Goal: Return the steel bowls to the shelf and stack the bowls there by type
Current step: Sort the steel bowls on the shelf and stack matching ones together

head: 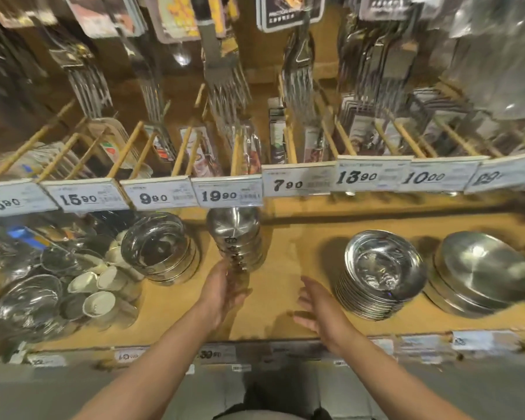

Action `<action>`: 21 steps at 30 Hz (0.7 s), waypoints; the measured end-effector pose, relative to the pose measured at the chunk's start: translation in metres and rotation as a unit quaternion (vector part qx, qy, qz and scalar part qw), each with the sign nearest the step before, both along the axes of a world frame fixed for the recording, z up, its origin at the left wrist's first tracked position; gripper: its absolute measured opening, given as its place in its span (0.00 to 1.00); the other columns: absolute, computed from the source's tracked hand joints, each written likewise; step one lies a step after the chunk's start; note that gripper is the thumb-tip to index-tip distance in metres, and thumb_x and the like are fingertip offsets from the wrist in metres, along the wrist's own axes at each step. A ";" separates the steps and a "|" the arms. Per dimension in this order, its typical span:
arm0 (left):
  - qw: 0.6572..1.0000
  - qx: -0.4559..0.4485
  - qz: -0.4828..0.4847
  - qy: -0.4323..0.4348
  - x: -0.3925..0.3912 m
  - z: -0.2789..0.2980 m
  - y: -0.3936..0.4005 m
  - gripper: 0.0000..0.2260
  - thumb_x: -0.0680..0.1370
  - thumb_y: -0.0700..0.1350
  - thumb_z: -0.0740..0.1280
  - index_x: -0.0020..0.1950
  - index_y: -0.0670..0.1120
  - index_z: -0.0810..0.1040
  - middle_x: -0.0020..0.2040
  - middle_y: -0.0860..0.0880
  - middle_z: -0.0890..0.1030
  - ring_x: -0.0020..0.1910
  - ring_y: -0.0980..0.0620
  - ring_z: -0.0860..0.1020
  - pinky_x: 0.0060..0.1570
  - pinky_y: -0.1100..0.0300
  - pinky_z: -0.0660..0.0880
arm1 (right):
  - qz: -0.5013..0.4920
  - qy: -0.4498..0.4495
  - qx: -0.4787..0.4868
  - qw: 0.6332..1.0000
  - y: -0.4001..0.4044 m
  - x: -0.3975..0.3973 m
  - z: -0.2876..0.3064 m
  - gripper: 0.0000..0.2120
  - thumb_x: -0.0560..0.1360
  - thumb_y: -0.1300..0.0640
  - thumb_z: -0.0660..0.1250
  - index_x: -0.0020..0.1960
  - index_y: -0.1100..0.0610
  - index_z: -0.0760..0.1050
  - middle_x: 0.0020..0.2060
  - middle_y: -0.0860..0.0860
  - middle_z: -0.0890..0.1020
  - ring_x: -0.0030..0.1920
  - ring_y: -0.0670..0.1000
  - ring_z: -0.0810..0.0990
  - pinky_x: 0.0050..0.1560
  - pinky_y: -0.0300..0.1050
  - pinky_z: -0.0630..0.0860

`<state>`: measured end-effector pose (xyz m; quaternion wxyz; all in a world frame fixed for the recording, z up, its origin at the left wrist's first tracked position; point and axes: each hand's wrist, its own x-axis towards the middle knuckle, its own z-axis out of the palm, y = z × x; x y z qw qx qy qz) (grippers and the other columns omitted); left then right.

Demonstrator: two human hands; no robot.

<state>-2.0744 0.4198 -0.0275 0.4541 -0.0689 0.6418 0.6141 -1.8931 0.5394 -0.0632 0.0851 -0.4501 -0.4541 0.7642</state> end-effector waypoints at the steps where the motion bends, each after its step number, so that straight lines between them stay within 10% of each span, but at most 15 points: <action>1: 1.000 0.000 0.000 -0.003 0.002 -0.001 0.000 0.15 0.83 0.57 0.61 0.54 0.47 0.78 0.50 0.43 0.81 0.53 0.37 0.81 0.27 0.61 0.79 | -0.004 0.001 -0.003 1.000 0.004 0.006 -0.002 0.21 0.83 0.42 0.58 0.73 0.48 0.69 0.62 0.52 0.75 0.62 0.50 0.76 0.52 0.50 0.82; 12: 0.994 -0.015 0.038 0.101 -0.063 -0.002 -0.004 0.26 0.85 0.58 0.54 0.79 0.46 0.64 0.78 0.43 0.68 0.75 0.42 0.69 0.69 0.37 0.70 | 0.001 0.028 -0.005 1.000 0.027 -0.055 0.031 0.26 0.82 0.40 0.59 0.77 0.48 0.65 0.73 0.53 0.70 0.69 0.53 0.72 0.57 0.54 0.79; 16: 0.995 0.014 -0.025 0.098 -0.081 -0.003 0.004 0.22 0.84 0.61 0.53 0.73 0.54 0.73 0.76 0.49 0.71 0.74 0.45 0.69 0.63 0.36 0.76 | 0.062 0.056 0.017 0.996 0.023 -0.106 0.037 0.28 0.83 0.37 0.53 0.80 0.45 0.57 0.80 0.48 0.59 0.78 0.55 0.60 0.68 0.61 0.69; 21: 0.996 0.045 -0.064 0.046 -0.080 -0.009 0.012 0.19 0.84 0.58 0.55 0.55 0.44 0.77 0.57 0.43 0.80 0.53 0.43 0.81 0.53 0.42 0.82 | 0.058 0.087 0.027 0.994 0.016 -0.134 0.030 0.25 0.80 0.33 0.52 0.72 0.40 0.70 0.68 0.43 0.77 0.65 0.46 0.77 0.66 0.63 0.74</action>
